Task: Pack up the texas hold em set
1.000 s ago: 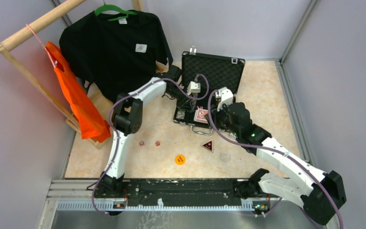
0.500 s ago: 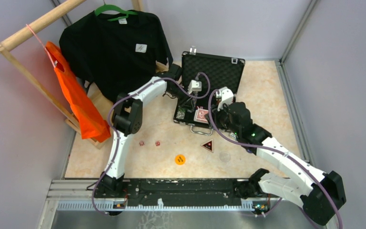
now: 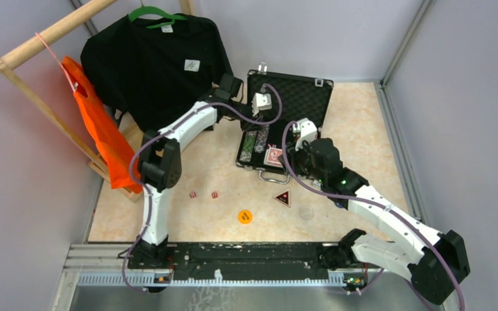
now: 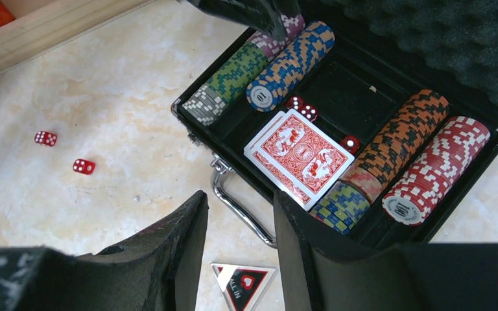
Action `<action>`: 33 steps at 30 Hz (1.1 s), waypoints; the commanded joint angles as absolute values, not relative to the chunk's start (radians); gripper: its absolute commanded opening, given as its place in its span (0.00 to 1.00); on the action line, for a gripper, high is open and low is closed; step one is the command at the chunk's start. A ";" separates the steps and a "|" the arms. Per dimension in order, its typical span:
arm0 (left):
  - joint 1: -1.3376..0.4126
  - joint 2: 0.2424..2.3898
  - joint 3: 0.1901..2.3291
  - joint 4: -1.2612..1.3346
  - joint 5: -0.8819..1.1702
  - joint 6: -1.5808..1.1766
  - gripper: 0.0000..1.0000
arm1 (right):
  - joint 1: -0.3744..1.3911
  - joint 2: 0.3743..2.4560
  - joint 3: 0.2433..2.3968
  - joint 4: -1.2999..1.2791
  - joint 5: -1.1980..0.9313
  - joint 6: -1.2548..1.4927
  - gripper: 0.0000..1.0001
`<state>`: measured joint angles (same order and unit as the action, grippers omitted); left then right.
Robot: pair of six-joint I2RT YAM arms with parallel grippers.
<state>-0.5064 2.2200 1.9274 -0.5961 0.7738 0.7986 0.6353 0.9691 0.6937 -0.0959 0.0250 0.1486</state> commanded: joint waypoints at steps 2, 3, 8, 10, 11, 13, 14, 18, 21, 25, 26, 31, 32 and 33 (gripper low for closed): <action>-0.478 2.016 1.698 -0.167 0.690 0.610 0.35 | 0.623 0.963 0.699 -0.056 0.026 0.144 0.43; -0.476 1.978 1.643 -0.062 0.647 0.570 0.35 | 0.623 0.965 0.701 -0.061 0.025 0.145 0.43; -0.515 1.823 1.547 -0.018 0.413 0.420 0.35 | 0.623 1.021 0.724 -0.112 0.019 0.185 0.46; -0.562 1.751 1.450 0.037 0.216 0.420 0.34 | 0.623 1.063 0.744 -0.148 0.044 0.204 0.46; -0.592 1.714 1.385 0.107 0.100 0.425 0.33 | 0.620 1.082 0.765 -0.181 0.060 0.210 0.47; -0.626 1.638 1.251 0.262 -0.143 0.382 0.33 | 0.618 1.092 0.792 -0.235 0.123 0.233 0.51; -0.628 1.599 1.184 0.324 -0.185 0.315 0.37 | 0.616 1.084 0.790 -0.239 0.173 0.242 0.59; -0.610 1.457 0.905 0.554 -0.407 0.027 0.89 | 0.580 1.048 0.762 -0.243 0.361 0.331 0.90; -0.604 1.363 0.788 0.517 -0.373 -0.143 0.99 | 0.540 1.039 0.757 -0.259 0.413 0.400 0.91; -0.604 1.272 0.668 0.535 -0.282 -0.237 0.99 | 0.433 1.040 0.714 -0.200 0.259 0.498 0.82; -0.604 1.260 0.649 0.541 -0.271 -0.249 0.98 | 0.404 1.046 0.704 -0.181 0.197 0.510 0.79; -0.603 1.261 0.619 0.497 -0.259 -0.280 0.78 | 0.383 1.072 0.716 -0.188 0.195 0.523 0.02; -0.603 1.265 0.614 0.485 -0.249 -0.291 0.75 | 0.381 1.072 0.721 -0.201 0.211 0.521 0.00; -0.603 1.270 0.606 0.478 -0.240 -0.306 0.72 | 0.377 1.072 0.726 -0.206 0.219 0.514 0.00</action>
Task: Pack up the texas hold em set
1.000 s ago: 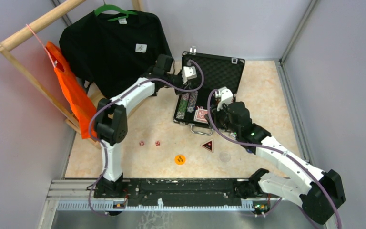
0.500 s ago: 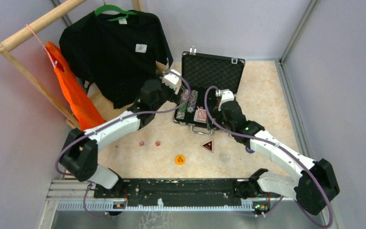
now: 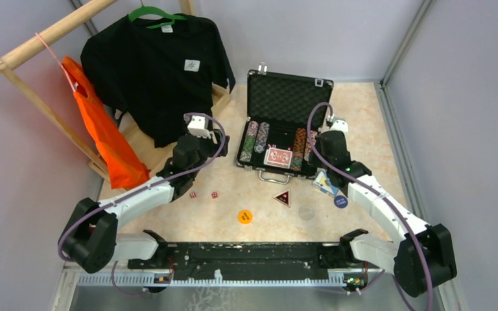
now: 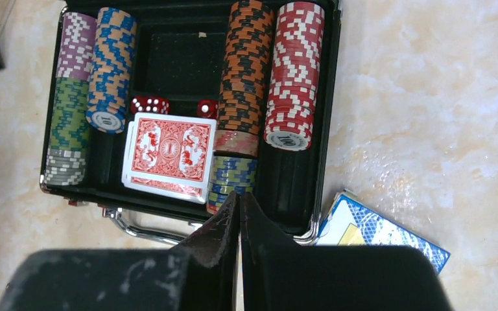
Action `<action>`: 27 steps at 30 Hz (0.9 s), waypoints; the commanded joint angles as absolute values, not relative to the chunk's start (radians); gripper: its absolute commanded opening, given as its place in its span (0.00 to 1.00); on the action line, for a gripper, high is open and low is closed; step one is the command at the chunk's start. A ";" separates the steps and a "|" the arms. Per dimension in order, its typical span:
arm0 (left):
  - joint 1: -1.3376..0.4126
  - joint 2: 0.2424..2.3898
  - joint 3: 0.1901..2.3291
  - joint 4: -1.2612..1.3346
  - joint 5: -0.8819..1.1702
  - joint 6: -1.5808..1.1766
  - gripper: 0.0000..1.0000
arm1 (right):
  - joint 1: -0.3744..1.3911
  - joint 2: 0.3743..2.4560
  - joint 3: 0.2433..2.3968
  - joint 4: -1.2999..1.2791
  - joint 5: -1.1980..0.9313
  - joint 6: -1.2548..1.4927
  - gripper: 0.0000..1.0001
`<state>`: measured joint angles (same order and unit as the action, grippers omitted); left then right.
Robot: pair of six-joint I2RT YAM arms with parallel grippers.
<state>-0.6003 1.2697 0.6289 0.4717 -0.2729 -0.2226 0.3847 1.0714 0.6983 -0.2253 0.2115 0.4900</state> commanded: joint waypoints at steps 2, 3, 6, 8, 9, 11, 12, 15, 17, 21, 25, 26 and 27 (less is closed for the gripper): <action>-0.603 1.275 0.584 0.486 -0.220 -0.329 0.71 | 0.350 1.076 0.734 -0.241 0.252 0.563 0.00; -0.603 1.277 0.570 0.503 -0.205 -0.335 0.71 | 0.324 1.080 0.730 -0.248 0.253 0.592 0.00; -0.603 1.290 0.559 0.519 -0.177 -0.361 0.73 | 0.207 1.105 0.686 -0.196 0.146 0.648 0.01; -0.603 1.301 0.569 0.517 -0.150 -0.370 0.76 | 0.176 1.143 0.671 -0.174 0.121 0.667 0.01; -0.603 1.304 0.573 0.513 -0.141 -0.374 0.76 | 0.173 1.159 0.667 -0.165 0.128 0.672 0.01; -0.603 1.313 0.571 0.522 -0.127 -0.375 0.77 | 0.171 1.181 0.650 -0.130 0.135 0.677 0.00; -0.603 1.319 0.565 0.533 -0.129 -0.369 0.77 | 0.168 1.193 0.641 -0.111 0.140 0.688 0.00; -0.603 1.321 0.553 0.542 -0.144 -0.345 0.78 | 0.137 1.233 0.623 -0.060 0.113 0.718 0.00; -0.603 1.319 0.558 0.534 -0.148 -0.335 0.79 | 0.118 1.255 0.619 -0.030 0.113 0.719 0.00; -0.603 1.335 0.575 0.521 -0.131 -0.326 0.79 | 0.092 1.296 0.609 0.025 0.123 0.715 0.00; -0.603 1.347 0.592 0.497 -0.131 -0.318 0.80 | 0.057 1.355 0.594 0.062 0.110 0.722 0.00; -0.604 1.347 0.593 0.494 -0.143 -0.320 0.80 | 0.054 1.364 0.584 0.073 0.110 0.722 0.00; -0.603 1.348 0.594 0.493 -0.153 -0.325 0.80 | 0.054 1.371 0.574 0.081 0.112 0.724 0.00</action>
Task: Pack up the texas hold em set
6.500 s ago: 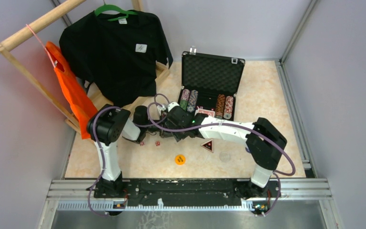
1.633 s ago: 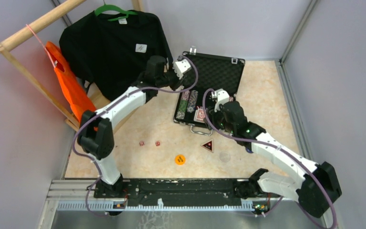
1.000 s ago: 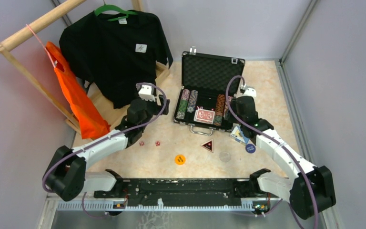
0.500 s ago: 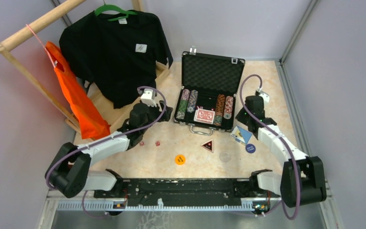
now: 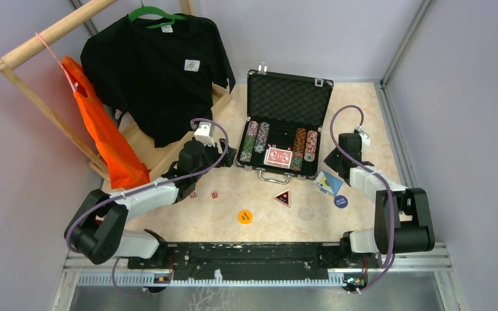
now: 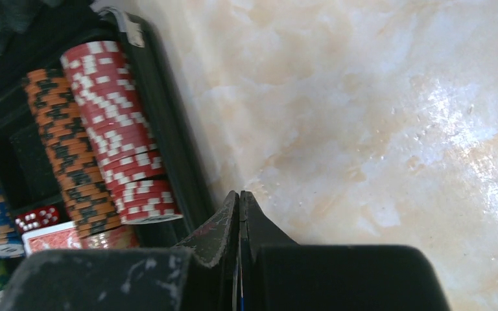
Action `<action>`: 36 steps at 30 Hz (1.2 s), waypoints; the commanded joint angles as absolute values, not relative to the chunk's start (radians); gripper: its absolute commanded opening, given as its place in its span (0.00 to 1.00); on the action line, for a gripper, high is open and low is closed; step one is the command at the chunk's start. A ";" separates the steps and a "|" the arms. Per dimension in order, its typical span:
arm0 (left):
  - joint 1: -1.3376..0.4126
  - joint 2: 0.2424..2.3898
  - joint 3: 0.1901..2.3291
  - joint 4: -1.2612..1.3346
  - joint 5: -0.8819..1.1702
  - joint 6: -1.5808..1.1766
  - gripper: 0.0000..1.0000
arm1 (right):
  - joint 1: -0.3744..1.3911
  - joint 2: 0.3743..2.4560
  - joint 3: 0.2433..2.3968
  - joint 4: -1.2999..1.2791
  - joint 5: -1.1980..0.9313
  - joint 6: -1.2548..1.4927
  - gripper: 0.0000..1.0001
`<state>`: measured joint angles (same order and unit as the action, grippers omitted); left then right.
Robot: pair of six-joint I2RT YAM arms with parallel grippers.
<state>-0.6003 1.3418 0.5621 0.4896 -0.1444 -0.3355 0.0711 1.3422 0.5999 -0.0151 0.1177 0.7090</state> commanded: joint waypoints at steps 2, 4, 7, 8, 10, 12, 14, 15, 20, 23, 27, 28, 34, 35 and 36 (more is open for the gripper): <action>-0.603 1.350 0.596 0.486 -0.162 -0.326 0.80 | 0.054 1.378 0.544 0.105 0.108 0.730 0.00; -0.603 1.348 0.600 0.476 -0.160 -0.326 0.80 | 0.054 1.375 0.511 0.125 0.103 0.736 0.00; -0.603 1.350 0.603 0.474 -0.158 -0.327 0.80 | 0.054 1.354 0.466 0.129 0.094 0.732 0.00; -0.603 1.351 0.604 0.474 -0.156 -0.328 0.80 | 0.054 1.344 0.454 0.125 0.089 0.730 0.00; -0.604 1.351 0.604 0.478 -0.138 -0.337 0.80 | 0.054 1.315 0.425 0.115 0.076 0.729 0.00; -0.603 1.346 0.606 0.475 -0.115 -0.342 0.80 | 0.055 1.276 0.391 0.107 0.056 0.739 0.00; -0.603 1.338 0.606 0.476 -0.109 -0.346 0.80 | 0.055 1.218 0.354 0.097 0.033 0.754 0.00; -0.603 1.335 0.604 0.474 -0.109 -0.348 0.80 | 0.057 1.184 0.338 0.083 0.026 0.762 0.00; -0.603 1.334 0.603 0.479 -0.092 -0.358 0.79 | 0.095 0.983 0.310 -0.020 0.057 0.765 0.00; -0.603 1.344 0.606 0.485 -0.057 -0.365 0.79 | 0.098 0.928 0.330 -0.061 0.064 0.715 0.03; -0.604 1.346 0.614 0.484 -0.026 -0.364 0.79 | 0.119 0.912 0.385 -0.097 0.045 0.621 0.37; -0.604 1.342 0.612 0.485 -0.027 -0.361 0.79 | 0.131 0.916 0.404 -0.107 0.037 0.589 0.49; -0.603 1.325 0.611 0.479 -0.035 -0.345 0.78 | 0.253 1.045 0.586 -0.331 0.195 0.493 0.76; -0.603 1.325 0.612 0.480 -0.033 -0.345 0.78 | 0.264 1.063 0.602 -0.356 0.218 0.503 0.80; -0.603 1.327 0.611 0.480 -0.031 -0.346 0.78 | 0.266 1.076 0.610 -0.379 0.233 0.518 0.81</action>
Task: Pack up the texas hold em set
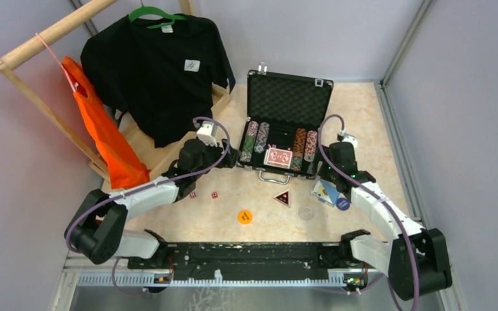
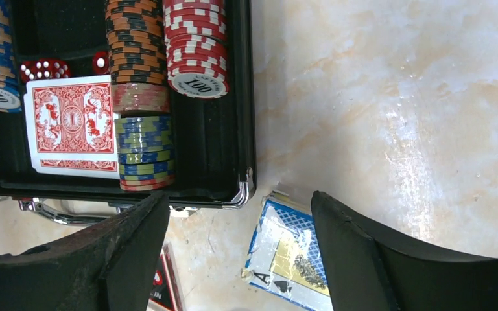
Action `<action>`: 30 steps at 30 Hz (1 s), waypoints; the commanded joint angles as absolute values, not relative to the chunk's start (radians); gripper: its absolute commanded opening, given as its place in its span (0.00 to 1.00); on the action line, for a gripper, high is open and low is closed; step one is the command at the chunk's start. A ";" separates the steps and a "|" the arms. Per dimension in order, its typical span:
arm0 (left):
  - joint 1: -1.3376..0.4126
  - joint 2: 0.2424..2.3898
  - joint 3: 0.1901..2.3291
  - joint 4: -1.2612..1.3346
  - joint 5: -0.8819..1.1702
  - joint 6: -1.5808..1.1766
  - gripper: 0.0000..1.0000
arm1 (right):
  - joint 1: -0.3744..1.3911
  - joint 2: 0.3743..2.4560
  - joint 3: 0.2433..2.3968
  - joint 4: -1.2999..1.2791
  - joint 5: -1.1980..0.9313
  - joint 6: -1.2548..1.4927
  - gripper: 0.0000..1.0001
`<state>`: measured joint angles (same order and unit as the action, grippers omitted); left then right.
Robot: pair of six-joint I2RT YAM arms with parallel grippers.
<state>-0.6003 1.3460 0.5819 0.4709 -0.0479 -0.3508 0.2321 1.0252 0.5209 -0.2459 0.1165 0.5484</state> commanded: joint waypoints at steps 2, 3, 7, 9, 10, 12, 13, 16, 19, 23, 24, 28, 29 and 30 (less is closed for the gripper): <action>-0.603 1.330 0.613 0.478 -0.027 -0.348 0.78 | 0.267 1.078 0.600 -0.395 0.257 0.554 0.83; -0.603 1.329 0.614 0.477 -0.024 -0.349 0.78 | 0.267 1.067 0.585 -0.392 0.273 0.576 0.84; -0.603 1.328 0.613 0.476 -0.019 -0.353 0.78 | 0.267 1.053 0.548 -0.437 0.361 0.658 0.90; -0.604 1.329 0.614 0.477 -0.015 -0.357 0.77 | 0.268 1.068 0.550 -0.472 0.381 0.674 0.94; -0.603 1.329 0.613 0.478 -0.011 -0.358 0.77 | 0.268 1.069 0.545 -0.475 0.368 0.676 0.96; -0.603 1.330 0.612 0.480 -0.006 -0.361 0.77 | 0.272 1.061 0.528 -0.460 0.338 0.677 0.98; -0.603 1.331 0.611 0.480 -0.004 -0.362 0.77 | 0.276 1.058 0.522 -0.452 0.325 0.680 0.99; -0.605 1.332 0.611 0.481 -0.003 -0.364 0.77 | 0.304 1.069 0.515 -0.440 0.319 0.687 0.99; -0.603 1.332 0.611 0.480 -0.002 -0.365 0.77 | 0.335 1.083 0.521 -0.437 0.319 0.697 0.99; -0.604 1.332 0.610 0.479 0.002 -0.367 0.77 | 0.358 1.091 0.522 -0.435 0.322 0.707 0.99; -0.604 1.331 0.611 0.480 0.002 -0.367 0.77 | 0.363 1.090 0.520 -0.436 0.324 0.709 0.99; -0.604 1.331 0.611 0.479 0.006 -0.368 0.77 | 0.386 1.083 0.515 -0.439 0.343 0.710 0.99; -0.604 1.331 0.612 0.478 0.010 -0.369 0.76 | 0.391 1.085 0.516 -0.439 0.346 0.706 0.99; -0.604 1.333 0.611 0.479 0.012 -0.372 0.76 | 0.394 1.091 0.517 -0.440 0.345 0.699 0.99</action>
<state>-0.6003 1.3460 0.5903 0.4709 -0.0074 -0.3618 0.3691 1.0882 0.5148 -0.4591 0.3252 0.6926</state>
